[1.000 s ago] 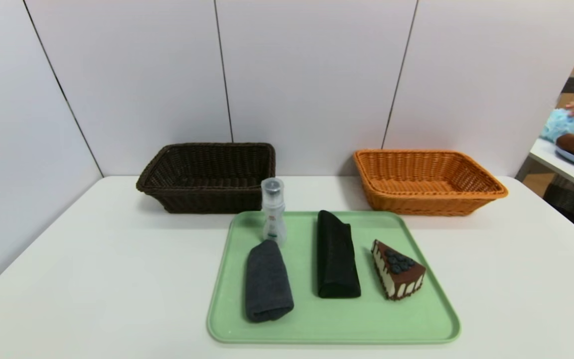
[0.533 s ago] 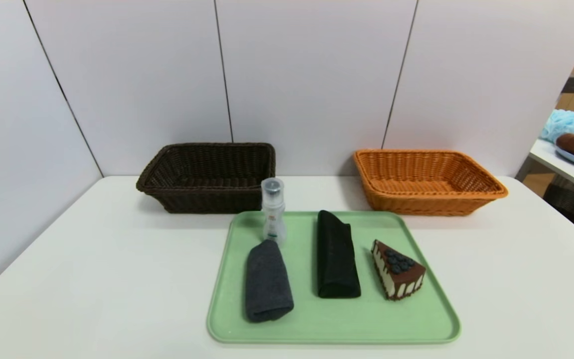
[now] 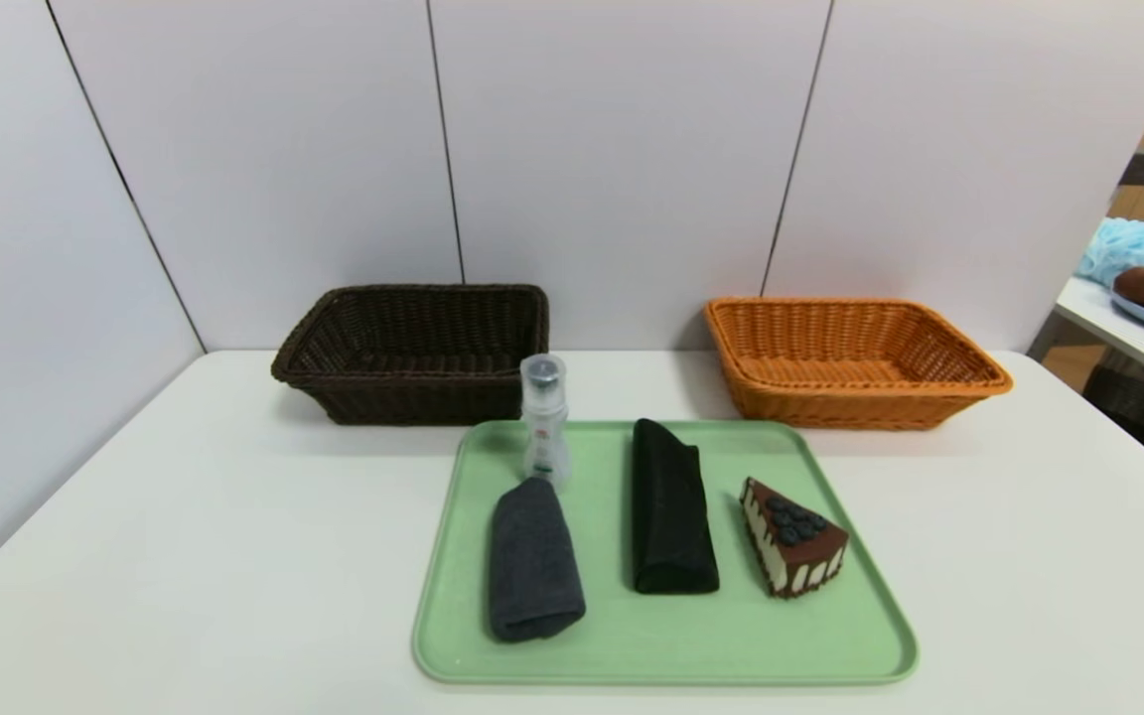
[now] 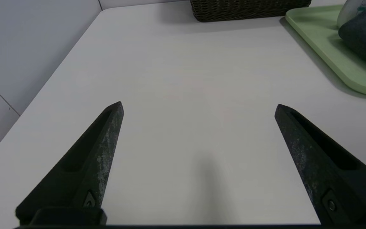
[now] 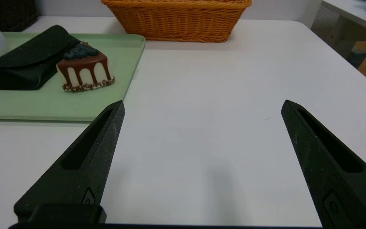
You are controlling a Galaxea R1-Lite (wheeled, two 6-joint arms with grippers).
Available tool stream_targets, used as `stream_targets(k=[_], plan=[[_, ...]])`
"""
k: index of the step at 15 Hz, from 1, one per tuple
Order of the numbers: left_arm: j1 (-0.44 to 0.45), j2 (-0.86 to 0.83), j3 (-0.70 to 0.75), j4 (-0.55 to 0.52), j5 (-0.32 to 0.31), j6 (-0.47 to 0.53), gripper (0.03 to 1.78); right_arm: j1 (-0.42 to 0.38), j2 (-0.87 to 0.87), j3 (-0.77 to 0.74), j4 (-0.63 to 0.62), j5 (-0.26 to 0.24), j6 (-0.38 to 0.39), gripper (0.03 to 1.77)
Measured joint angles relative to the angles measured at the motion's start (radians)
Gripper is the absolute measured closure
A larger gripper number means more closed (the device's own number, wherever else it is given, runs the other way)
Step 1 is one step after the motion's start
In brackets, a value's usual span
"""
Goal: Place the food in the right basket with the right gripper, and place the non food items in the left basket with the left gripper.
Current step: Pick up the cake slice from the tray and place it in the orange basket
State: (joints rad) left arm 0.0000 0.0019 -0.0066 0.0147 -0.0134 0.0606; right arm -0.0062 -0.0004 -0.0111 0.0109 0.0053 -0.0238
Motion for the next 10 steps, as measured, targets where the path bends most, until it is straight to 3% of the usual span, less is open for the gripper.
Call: stream_targets(k=[3, 5, 7, 10], plan=[[0.0, 0.036, -0.124, 0.09, -0.044, 0.0, 0.12, -0.001, 0.034, -0.144, 0.067, 0.04, 0.005, 0.1], [0.001, 0.113, -0.251, 0.144, -0.091, -0.004, 0.12, -0.005, 0.111, -0.269, 0.123, 0.094, 0.008, 0.1], [0.006, 0.245, -0.409, 0.178, -0.113, -0.01, 0.12, -0.013, 0.229, -0.387, 0.146, 0.158, 0.007, 0.1], [0.018, 0.471, -0.706, 0.287, -0.124, -0.023, 0.12, -0.013, 0.444, -0.571, 0.186, 0.205, 0.006, 0.1]])
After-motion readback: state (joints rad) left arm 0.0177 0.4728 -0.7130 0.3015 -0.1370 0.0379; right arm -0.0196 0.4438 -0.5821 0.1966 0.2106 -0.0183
